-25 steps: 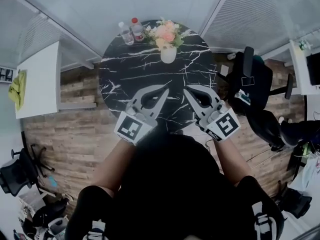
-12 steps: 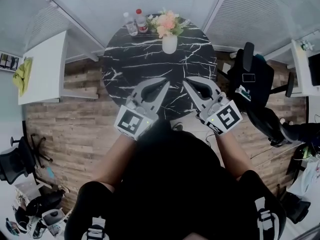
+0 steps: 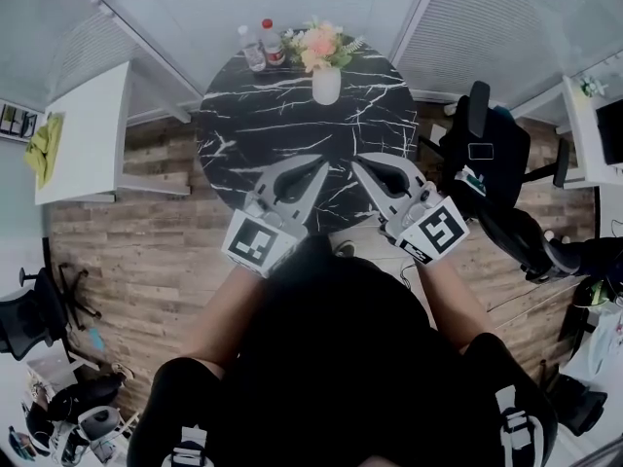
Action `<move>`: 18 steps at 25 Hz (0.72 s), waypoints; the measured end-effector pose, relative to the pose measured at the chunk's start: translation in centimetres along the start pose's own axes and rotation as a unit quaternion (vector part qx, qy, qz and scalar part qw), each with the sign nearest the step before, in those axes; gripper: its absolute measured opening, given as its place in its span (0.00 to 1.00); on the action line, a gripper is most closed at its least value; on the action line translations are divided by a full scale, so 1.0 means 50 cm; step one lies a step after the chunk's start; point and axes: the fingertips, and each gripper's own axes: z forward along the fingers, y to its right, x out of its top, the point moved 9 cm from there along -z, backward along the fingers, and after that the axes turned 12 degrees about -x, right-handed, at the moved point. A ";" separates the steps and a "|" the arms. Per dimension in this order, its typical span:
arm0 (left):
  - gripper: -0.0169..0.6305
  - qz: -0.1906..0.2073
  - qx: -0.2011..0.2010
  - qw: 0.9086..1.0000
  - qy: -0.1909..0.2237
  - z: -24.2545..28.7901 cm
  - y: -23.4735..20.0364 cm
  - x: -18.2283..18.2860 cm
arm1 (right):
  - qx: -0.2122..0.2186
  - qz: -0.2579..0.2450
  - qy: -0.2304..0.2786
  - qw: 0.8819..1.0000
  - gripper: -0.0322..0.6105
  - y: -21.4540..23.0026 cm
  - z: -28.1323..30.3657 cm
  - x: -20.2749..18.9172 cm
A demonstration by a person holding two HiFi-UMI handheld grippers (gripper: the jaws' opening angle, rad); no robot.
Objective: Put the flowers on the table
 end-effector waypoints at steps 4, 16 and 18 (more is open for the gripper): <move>0.04 0.001 0.001 1.000 -0.008 -0.005 0.009 0.002 | 0.000 0.001 0.002 1.000 0.08 -0.007 -0.006 0.003; 0.04 0.001 0.002 1.000 -0.009 -0.008 0.017 0.000 | -0.001 -0.003 0.000 1.000 0.08 -0.010 -0.010 -0.004; 0.04 0.000 0.002 1.000 -0.009 -0.009 0.018 -0.002 | -0.001 -0.004 0.000 1.000 0.08 -0.011 -0.010 -0.005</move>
